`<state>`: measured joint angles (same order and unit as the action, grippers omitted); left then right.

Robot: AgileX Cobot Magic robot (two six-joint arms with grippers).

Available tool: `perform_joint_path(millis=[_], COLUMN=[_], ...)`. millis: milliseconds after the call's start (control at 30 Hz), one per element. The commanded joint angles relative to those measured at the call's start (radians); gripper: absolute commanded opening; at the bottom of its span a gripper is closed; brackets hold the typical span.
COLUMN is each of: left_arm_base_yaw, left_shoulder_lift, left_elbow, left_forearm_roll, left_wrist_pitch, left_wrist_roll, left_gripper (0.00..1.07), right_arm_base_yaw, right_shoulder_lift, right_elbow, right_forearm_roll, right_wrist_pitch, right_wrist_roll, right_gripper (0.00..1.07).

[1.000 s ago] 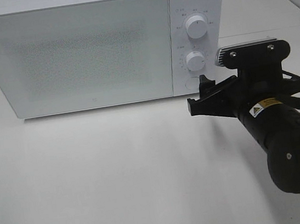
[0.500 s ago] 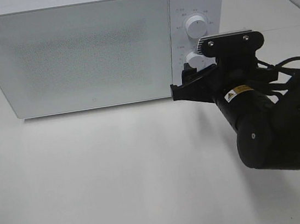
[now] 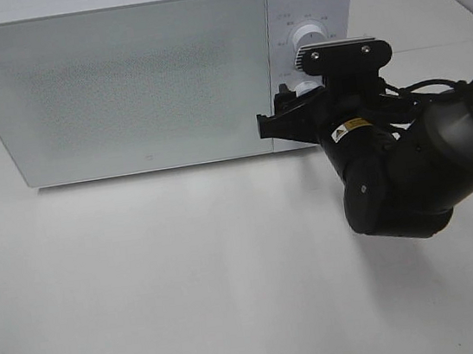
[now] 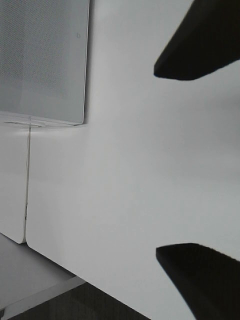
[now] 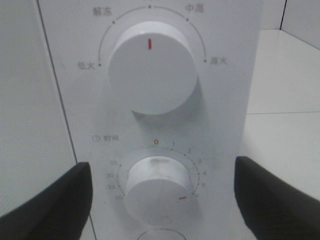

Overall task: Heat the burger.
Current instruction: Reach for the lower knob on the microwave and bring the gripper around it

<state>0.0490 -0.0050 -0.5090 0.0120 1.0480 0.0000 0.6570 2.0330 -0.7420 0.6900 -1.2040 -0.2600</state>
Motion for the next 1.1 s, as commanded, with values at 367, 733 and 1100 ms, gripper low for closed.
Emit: perform_joint_path(millis=[367, 733, 1100], left_arm_base_yaw=[0.005, 0.005, 0.005], left_shoulder_lift=[-0.021, -0.021, -0.021], left_elbow=[0.004, 0.004, 0.004], left_forearm_roll=[-0.005, -0.005, -0.005], left_wrist_pitch=[-0.011, -0.011, -0.011], left_wrist_roll=[0.000, 0.000, 0.000], left_gripper=[0.84, 0.84, 0.84], right_arm_base_yaw=[-0.031, -0.042, -0.039], right_shoulder_lift=[0.077, 0.089, 0.065], right_elbow=[-0.085, -0.099, -0.098], right_forearm_roll=[-0.028, -0.024, -0.020], right_wrist_pitch=[0.012, 0.012, -0.010], right_wrist_roll=[0.044, 0.043, 0.027], right_gripper=[0.73, 0.73, 0.69])
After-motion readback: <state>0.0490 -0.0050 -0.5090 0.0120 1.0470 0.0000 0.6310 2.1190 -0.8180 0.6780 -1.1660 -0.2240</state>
